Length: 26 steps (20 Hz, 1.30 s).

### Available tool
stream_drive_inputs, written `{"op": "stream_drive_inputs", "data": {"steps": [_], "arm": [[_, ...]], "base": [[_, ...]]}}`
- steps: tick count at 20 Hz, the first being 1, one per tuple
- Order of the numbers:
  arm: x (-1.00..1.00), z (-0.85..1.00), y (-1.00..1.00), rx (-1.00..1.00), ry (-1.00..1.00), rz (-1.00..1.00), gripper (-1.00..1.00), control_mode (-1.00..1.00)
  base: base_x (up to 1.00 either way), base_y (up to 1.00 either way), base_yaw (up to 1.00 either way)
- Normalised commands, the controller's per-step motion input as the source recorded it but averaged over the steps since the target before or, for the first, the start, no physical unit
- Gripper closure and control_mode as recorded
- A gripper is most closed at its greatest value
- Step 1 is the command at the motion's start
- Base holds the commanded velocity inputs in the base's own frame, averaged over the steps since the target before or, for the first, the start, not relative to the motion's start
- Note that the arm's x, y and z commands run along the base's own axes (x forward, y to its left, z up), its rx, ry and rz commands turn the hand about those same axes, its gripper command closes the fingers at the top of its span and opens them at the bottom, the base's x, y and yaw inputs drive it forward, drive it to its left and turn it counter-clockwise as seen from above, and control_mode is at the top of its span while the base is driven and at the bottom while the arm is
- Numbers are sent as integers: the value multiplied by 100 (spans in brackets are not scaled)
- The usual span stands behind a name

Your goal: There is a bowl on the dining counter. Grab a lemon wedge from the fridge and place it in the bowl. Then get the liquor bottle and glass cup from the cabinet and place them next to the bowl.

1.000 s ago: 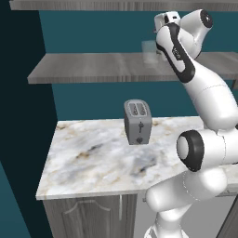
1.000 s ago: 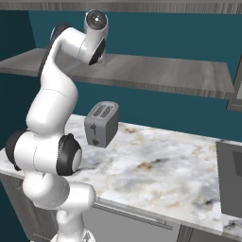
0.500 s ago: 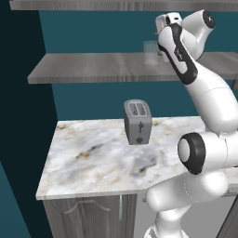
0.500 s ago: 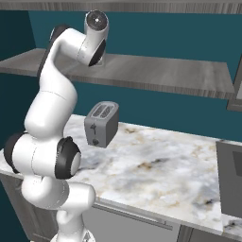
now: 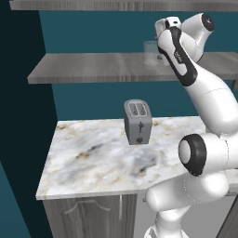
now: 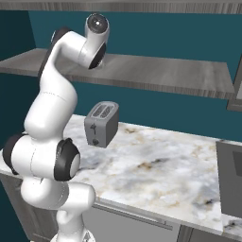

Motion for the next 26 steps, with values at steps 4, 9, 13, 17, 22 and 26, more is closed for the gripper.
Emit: {"op": "stream_drive_inputs", "data": {"steps": [4,9,13,17,22,26], "arm": [[0,-22,0,0,8,0,-100,-100],[0,-22,0,0,9,0,-100,-100],[0,-20,0,0,9,0,-100,-100],[0,-21,0,0,10,0,-100,-100],[1,-25,0,0,15,0,100,-100],[0,-18,0,0,8,0,100,-100]], "base": [[0,0,0],[0,0,0],[0,0,0],[0,0,0],[0,0,0],[0,0,0]]}}
